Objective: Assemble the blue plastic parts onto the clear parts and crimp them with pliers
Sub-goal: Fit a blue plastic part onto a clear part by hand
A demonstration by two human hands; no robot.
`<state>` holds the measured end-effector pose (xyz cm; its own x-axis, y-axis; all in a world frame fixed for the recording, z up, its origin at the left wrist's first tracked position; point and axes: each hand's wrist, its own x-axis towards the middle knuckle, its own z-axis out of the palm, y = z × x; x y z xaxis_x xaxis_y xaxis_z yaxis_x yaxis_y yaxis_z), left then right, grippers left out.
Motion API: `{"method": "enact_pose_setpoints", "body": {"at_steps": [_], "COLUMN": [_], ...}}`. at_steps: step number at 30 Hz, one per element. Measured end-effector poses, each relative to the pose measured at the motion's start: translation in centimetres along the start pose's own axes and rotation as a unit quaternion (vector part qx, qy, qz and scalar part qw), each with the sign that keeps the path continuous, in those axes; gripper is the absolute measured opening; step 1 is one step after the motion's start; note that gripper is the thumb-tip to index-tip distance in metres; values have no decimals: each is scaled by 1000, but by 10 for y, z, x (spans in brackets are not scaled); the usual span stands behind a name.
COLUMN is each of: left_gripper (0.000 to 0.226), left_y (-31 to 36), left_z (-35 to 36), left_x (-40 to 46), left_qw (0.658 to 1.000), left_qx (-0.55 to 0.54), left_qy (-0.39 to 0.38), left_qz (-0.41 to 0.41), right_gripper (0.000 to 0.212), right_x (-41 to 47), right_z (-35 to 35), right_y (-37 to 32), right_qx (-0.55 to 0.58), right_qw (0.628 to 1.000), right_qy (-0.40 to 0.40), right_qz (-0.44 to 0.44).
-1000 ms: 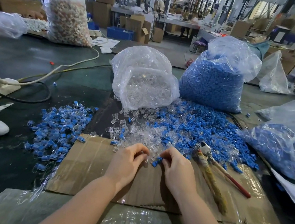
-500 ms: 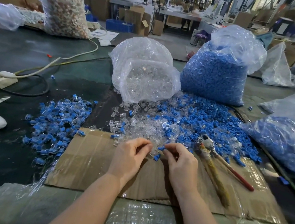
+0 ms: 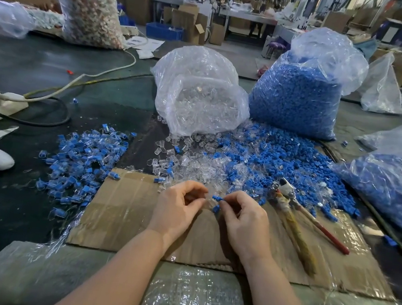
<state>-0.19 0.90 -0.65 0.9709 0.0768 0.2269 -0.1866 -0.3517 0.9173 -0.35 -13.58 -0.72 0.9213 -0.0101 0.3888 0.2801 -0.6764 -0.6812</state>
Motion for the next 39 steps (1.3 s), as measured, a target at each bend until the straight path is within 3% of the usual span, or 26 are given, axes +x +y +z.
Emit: {"method": "enact_pose_setpoints", "body": {"at_steps": [15, 34, 39], "left_gripper": [19, 36, 22], "left_y": [-3, 0, -1], "left_z": [3, 4, 6], "left_x": [1, 3, 4], "left_qw": [1000, 995, 998], "left_qx": [23, 75, 32], "left_qy": [-8, -52, -49], "left_qz": [-4, 29, 13], "right_gripper": [15, 10, 4], "right_x": [-2, 2, 1], "right_z": [1, 3, 3], "right_y": [-2, 0, -1], "right_qx": [-50, -96, -94], "right_qw": [998, 994, 994], "right_qy": [3, -22, -21], "right_qz": [-30, -50, -56]}}
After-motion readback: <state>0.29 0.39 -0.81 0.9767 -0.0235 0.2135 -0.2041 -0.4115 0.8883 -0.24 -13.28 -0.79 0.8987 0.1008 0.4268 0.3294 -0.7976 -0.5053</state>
